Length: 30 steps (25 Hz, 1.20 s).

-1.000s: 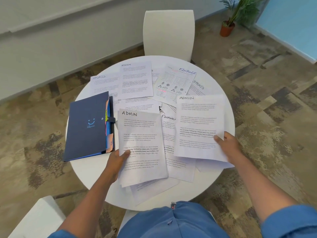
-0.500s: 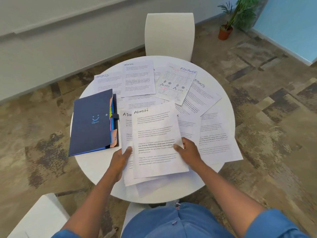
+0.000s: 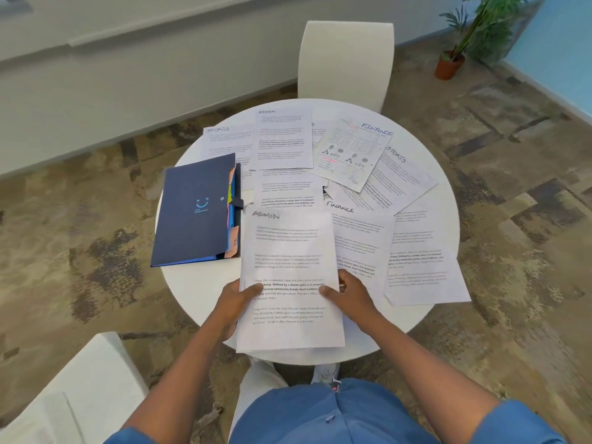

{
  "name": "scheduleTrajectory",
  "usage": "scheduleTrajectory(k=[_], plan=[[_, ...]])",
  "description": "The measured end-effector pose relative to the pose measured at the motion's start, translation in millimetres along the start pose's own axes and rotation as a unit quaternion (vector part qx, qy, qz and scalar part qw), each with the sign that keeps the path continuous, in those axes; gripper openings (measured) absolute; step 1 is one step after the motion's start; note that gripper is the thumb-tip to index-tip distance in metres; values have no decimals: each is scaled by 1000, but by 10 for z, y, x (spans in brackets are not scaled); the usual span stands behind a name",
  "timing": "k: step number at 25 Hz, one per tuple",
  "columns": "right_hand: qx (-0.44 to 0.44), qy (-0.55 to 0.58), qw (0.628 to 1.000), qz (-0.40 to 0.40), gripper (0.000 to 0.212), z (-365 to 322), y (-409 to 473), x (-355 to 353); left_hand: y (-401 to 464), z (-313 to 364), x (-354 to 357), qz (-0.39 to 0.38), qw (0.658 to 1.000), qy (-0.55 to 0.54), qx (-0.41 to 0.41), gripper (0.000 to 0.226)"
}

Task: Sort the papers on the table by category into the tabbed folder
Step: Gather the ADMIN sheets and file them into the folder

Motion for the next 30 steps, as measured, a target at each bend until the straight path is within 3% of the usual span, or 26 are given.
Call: scheduleTrajectory(k=[2,5,8,12,16,20,24,30], plan=[[29,32,999,3,54,75,5,-22,-37,-27,3,-4,1000,0,-12,33],[56,166,984,-34,76,157,13,-92,-79,-9,56,-43,999,-10,-10,35],[41,223,972,-59,57,97,-32,-225,-125,70,176,-100,995,7,15,47],[-6,240,971,9,34,-126,-120,-443,-146,196,366,-118,990,42,60,34],[-56,230,968,88,28,-355,-262,-681,-192,336,593,-105,982,87,131,18],[-73,197,967,144,26,-372,-355,-721,-166,308,735,-58,965,151,207,20],[-101,153,973,142,33,-309,-393,-669,-131,184,754,-21,963,166,211,37],[-102,125,976,143,25,-269,-350,-635,-159,217,790,-4,950,177,256,38]])
Point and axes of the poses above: each hand's wrist, its own y-axis towards the middle knuckle, its own x-axis out of the palm, z = x × y, the point moved 2 cm from there along y, towards the middle knuckle, and after that the axes turned 9 degrees about -y, right-handed, at the moved point
